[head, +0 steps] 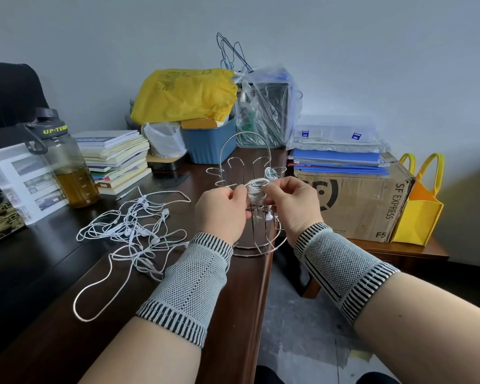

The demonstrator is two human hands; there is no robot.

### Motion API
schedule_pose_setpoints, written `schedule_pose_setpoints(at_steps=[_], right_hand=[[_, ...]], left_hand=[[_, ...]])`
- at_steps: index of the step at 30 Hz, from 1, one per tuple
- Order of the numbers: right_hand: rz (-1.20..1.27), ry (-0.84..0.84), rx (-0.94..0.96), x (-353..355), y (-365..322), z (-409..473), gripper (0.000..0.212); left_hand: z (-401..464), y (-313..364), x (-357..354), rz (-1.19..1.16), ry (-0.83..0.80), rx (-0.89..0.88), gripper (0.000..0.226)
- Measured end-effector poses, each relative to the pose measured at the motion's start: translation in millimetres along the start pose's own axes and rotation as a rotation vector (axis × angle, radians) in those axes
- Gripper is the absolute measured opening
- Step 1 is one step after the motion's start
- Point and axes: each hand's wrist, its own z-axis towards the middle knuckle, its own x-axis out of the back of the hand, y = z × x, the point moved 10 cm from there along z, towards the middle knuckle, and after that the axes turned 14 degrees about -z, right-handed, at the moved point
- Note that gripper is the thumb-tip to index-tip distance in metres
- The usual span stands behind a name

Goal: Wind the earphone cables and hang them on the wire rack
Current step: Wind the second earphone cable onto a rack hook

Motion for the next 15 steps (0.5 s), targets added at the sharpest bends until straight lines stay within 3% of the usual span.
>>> schedule_pose_setpoints(at_steps=[15], right_hand=[[-0.148,0.04,0.054,-2,-9,6,0.015]], left_hand=[[4,-14,-2,-0.151,-0.012,0.065,0.038]])
